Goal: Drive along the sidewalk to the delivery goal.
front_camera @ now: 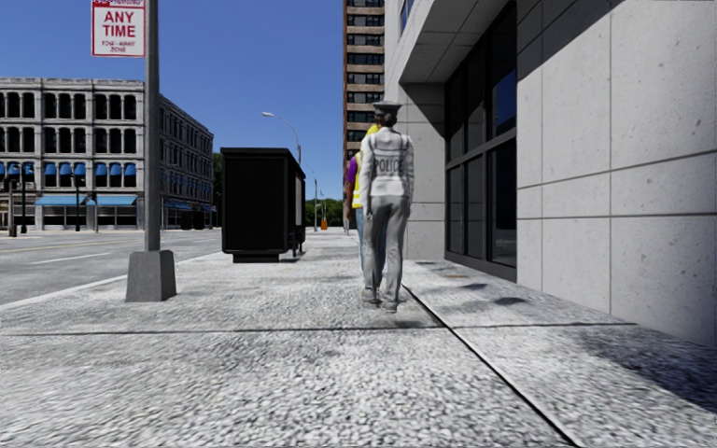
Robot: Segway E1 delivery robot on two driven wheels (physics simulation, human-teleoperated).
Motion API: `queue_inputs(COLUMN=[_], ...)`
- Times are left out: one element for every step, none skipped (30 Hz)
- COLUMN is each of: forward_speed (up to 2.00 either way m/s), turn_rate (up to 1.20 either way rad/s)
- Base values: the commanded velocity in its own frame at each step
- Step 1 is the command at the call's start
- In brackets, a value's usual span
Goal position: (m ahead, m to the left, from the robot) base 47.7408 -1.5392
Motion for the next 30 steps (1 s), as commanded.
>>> queue_inputs(forward_speed=[1.21, 1.22, 1.24, 1.24, 1.36, 1.56, 1.67, 1.67, 1.68, 1.54, 1.48, 1.47, 1.47, 1.47, 1.47, 1.5, 1.5, 1.51, 1.45, 1.15, 1.15, 0.84, 0.75, 0.73, 0.73, 0.72, 0.72, 0.72, 0.72, 0.72], turn_rate=[0.0, 0.0, 0.0, 0.0, 0.0, 0.0, 0.0, 0.0, 0.0, 0.0, 0.0, 0.0, 0.0, 0.0, 0.0, 0.0, 0.0, 0.0, 0.0, 0.0, 0.0, 0.0, 0.0, 0.0, 0.0, 0.0, 0.0, 0.0, 0.0, 0.0])
